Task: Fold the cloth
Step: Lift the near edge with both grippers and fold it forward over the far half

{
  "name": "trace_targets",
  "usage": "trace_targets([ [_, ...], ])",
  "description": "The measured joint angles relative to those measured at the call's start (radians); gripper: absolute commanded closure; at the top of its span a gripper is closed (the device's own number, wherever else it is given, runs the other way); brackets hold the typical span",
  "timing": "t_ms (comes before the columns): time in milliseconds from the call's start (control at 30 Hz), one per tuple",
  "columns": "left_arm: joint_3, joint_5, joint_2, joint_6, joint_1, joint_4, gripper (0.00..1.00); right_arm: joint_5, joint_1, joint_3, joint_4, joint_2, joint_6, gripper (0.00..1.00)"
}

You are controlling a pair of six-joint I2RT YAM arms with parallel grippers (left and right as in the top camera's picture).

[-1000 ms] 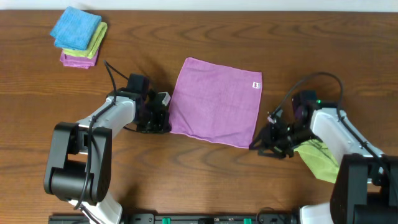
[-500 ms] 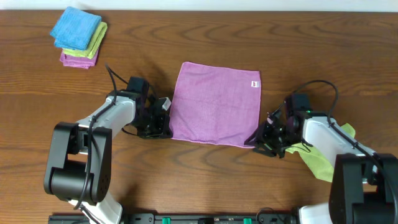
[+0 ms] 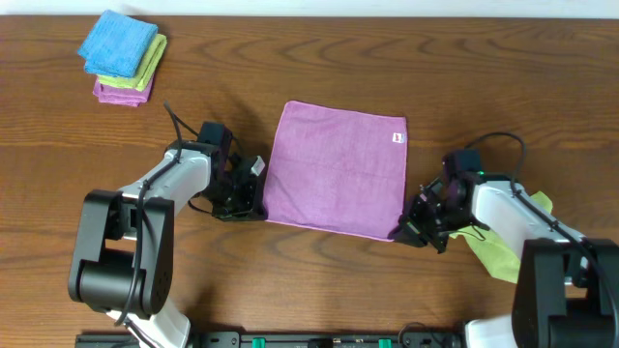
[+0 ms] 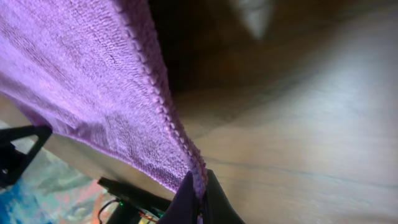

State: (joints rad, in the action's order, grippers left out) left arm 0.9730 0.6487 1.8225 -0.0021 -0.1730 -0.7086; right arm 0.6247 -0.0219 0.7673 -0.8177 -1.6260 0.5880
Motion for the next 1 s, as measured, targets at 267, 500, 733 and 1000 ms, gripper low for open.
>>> trace_targets([
  [267,0.000,0.003,-0.132,-0.051,-0.055,0.032,0.94,-0.014,0.110,0.070,-0.006,0.000,-0.022,0.98],
  [500,0.002,-0.033,-0.184,-0.156,-0.134,0.201,0.94,-0.045,0.118,0.135,0.082,0.000,-0.017,0.99],
  [733,0.004,-0.106,-0.183,-0.251,-0.134,0.486,0.94,-0.065,0.118,0.155,0.295,0.000,0.043,0.98],
  [1000,0.004,-0.142,-0.129,-0.308,-0.114,0.661,0.95,-0.078,0.078,0.156,0.511,0.000,0.113,0.98],
])
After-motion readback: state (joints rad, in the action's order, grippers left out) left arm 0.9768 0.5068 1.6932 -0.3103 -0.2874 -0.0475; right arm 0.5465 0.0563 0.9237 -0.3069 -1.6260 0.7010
